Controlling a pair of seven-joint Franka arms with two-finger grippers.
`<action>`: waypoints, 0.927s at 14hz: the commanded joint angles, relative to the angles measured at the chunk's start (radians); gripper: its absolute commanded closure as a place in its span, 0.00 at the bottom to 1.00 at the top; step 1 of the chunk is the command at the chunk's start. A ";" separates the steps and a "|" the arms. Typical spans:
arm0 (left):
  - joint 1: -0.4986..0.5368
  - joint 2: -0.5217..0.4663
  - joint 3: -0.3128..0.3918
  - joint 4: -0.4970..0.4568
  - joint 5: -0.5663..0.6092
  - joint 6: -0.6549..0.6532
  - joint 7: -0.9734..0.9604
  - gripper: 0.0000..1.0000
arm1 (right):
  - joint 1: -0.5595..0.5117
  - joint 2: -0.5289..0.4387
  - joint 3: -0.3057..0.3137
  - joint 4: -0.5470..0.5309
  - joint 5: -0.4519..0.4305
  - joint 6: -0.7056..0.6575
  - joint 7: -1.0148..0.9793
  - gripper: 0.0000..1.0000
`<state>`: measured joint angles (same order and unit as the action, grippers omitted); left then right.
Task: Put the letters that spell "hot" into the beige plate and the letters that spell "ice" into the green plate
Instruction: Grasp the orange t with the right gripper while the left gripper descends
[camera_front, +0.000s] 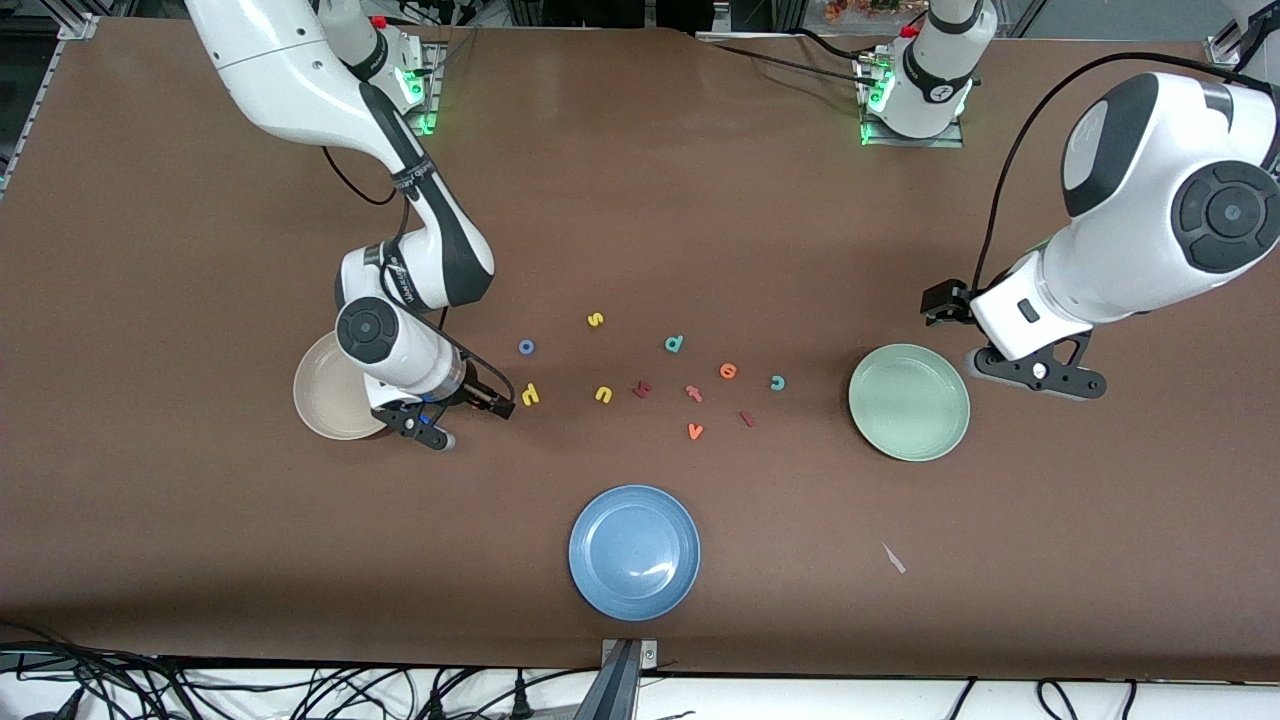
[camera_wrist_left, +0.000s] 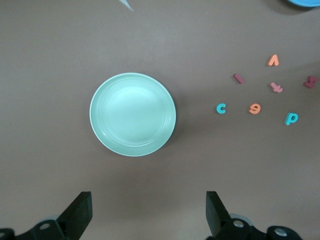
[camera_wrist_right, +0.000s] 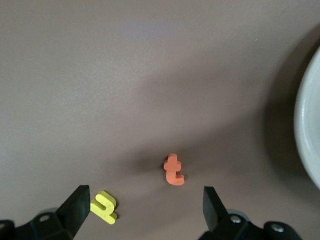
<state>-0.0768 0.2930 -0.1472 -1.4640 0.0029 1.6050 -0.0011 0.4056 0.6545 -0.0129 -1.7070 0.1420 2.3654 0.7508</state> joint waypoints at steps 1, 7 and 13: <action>0.002 -0.003 0.001 0.066 -0.011 -0.068 0.018 0.00 | 0.010 0.040 -0.007 0.012 0.016 0.046 0.009 0.00; -0.008 -0.003 0.005 0.082 -0.012 -0.082 0.009 0.00 | 0.012 0.076 -0.007 0.013 0.014 0.071 0.001 0.01; -0.063 0.006 0.005 0.082 -0.012 -0.080 0.009 0.00 | 0.006 0.077 -0.007 0.003 0.014 0.063 -0.005 0.31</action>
<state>-0.1176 0.2932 -0.1477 -1.4014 0.0029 1.5447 -0.0011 0.4087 0.7239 -0.0159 -1.7071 0.1423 2.4264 0.7508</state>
